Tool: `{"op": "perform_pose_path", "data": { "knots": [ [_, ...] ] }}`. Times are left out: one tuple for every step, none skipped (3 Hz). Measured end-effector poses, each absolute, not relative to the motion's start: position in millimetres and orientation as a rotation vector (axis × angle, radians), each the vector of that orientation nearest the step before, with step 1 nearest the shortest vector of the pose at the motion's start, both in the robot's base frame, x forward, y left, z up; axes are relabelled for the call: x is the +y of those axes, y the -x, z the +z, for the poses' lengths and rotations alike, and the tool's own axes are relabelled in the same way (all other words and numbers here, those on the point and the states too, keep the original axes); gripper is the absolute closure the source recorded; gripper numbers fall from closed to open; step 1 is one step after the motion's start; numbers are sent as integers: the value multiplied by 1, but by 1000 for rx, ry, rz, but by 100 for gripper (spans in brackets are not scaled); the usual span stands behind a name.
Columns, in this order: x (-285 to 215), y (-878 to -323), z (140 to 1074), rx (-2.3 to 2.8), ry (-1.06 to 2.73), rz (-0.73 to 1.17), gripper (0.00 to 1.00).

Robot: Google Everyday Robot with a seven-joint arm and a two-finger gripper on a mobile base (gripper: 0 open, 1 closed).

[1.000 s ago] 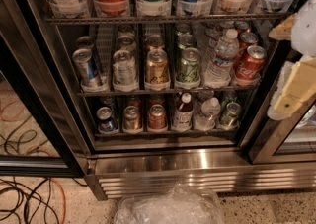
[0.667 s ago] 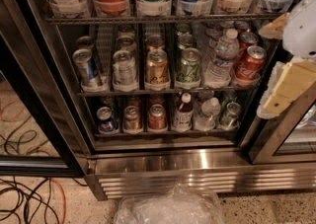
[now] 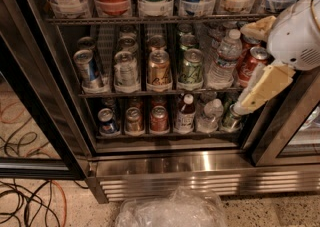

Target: Pick blue plastic bottle from top shelf of fridge

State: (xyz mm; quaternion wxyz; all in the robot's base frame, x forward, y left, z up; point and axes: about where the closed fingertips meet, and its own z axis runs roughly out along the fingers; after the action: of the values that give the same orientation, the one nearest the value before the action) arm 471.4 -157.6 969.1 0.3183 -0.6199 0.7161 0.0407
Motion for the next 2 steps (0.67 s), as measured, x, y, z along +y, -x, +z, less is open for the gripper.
{"op": "perform_pose_path", "data": {
  "knots": [
    [-140, -488, 962, 1830, 1530, 202, 0],
    [-140, -488, 962, 1830, 1530, 203, 0]
  ]
}}
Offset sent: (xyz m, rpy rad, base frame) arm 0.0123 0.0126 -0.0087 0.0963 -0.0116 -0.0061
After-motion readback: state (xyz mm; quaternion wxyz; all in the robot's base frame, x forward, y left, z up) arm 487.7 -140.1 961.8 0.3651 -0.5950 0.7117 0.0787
